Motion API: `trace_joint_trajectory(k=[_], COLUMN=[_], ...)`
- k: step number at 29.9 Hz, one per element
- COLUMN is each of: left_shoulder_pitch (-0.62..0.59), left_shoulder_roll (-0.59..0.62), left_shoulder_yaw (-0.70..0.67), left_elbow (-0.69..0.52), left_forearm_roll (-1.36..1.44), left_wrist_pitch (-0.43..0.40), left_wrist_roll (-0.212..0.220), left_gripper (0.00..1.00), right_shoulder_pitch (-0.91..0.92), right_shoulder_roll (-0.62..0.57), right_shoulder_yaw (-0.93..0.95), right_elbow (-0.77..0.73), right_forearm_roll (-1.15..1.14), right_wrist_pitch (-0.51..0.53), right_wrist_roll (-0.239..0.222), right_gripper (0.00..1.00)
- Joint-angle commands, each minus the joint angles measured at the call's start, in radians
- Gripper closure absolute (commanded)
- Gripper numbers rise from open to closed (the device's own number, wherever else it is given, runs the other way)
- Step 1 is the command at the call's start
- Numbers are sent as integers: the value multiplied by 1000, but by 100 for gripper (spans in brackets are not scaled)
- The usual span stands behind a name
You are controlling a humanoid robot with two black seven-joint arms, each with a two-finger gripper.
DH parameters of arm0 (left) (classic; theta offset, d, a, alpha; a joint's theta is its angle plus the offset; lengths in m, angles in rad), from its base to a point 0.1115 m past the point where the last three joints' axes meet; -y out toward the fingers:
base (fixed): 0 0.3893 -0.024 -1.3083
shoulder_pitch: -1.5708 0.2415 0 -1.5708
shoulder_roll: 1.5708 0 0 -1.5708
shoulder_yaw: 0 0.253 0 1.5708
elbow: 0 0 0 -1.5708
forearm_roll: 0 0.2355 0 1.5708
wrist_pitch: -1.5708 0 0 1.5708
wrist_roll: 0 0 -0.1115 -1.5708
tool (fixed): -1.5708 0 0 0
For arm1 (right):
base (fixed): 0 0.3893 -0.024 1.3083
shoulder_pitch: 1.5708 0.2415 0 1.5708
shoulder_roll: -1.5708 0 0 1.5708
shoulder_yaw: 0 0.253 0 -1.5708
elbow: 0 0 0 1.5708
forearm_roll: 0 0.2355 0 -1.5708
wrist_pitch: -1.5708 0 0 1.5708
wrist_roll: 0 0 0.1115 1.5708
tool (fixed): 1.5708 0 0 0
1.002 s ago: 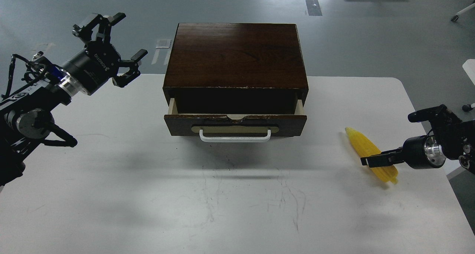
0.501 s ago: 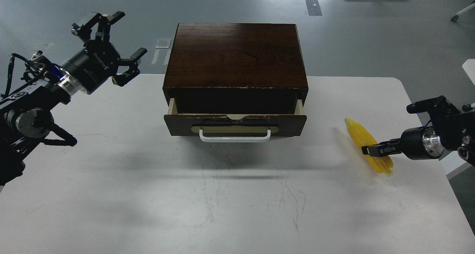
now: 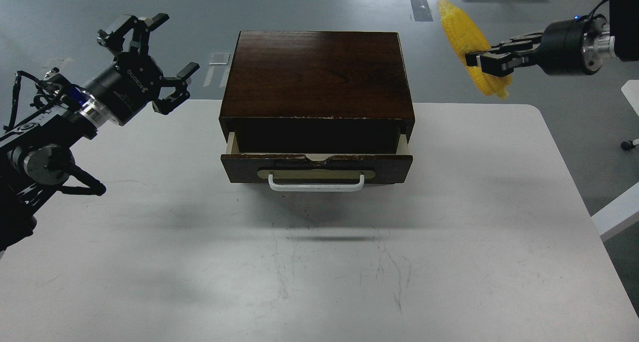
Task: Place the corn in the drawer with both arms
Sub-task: 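Lift the corn and carry it over the open drawer with the right gripper, then lower the corn into the drawer and open the right gripper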
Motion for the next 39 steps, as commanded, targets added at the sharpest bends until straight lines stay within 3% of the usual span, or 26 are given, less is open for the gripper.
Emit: trace_joint_trajectory(k=[1, 8, 14, 19, 22, 39], left_shoulder_pitch=[-1, -4, -6, -6, -6, -4], left_shoulder_roll=[-1, 8, 10, 19, 22, 42], left_shoulder_yaw=[0, -1, -3, -8, -8, -8], left_elbow=[0, 0, -3, -3, -5, -11], left_forearm_roll=[0, 0, 1, 1, 1, 0], left_wrist_pitch=[0, 0, 0, 0, 0, 0], left_wrist_roll=[0, 2, 2, 3, 2, 2], left_gripper=[2, 2, 2, 2, 2, 2], right_shoulder_pitch=[138, 297, 330, 330, 330, 313], right_shoulder_roll=[91, 271, 372, 407, 427, 509], right_shoulder_yaw=[-116, -254, -306, -377, -404, -454], right_elbow=[30, 114, 126, 132, 137, 143], right_forearm_roll=[-1, -22, -142, -249, -309, -317], right_wrist_pitch=[0, 0, 0, -9, -74, -138], right_wrist_roll=[0, 0, 0, 0, 0, 0], right_gripper=[75, 75, 76, 76, 76, 74])
